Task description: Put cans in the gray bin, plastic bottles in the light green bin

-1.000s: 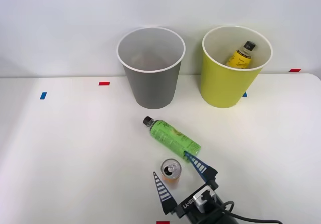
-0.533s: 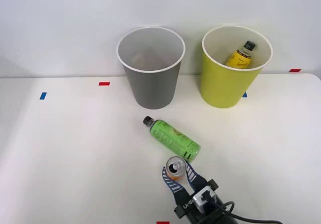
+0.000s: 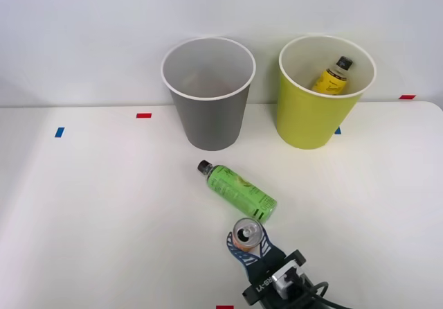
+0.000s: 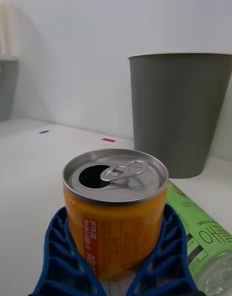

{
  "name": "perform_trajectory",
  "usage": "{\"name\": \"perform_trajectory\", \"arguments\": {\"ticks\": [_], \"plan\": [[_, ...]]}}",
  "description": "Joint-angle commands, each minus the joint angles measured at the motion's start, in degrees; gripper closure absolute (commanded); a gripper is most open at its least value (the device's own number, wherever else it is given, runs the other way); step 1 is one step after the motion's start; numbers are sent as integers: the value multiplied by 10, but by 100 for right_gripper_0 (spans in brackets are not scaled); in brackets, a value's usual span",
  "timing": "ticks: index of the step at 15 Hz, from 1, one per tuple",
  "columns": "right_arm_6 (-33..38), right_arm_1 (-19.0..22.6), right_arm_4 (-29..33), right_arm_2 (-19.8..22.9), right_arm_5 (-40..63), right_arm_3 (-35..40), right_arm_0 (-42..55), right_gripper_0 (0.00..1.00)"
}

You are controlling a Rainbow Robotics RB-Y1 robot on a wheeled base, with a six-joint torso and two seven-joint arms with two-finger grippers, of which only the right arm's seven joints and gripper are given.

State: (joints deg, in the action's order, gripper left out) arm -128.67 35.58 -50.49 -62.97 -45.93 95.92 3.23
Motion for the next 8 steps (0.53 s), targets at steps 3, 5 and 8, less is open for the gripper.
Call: {"name": "perform_trajectory", "arguments": {"ticks": [3, 5, 8], "plan": [[5, 44, -22, 36, 8, 62, -13, 100], [9, 54, -36, 72, 59, 117, -17, 100], [9, 56, -71, 131, 130, 198, -17, 100]]}}
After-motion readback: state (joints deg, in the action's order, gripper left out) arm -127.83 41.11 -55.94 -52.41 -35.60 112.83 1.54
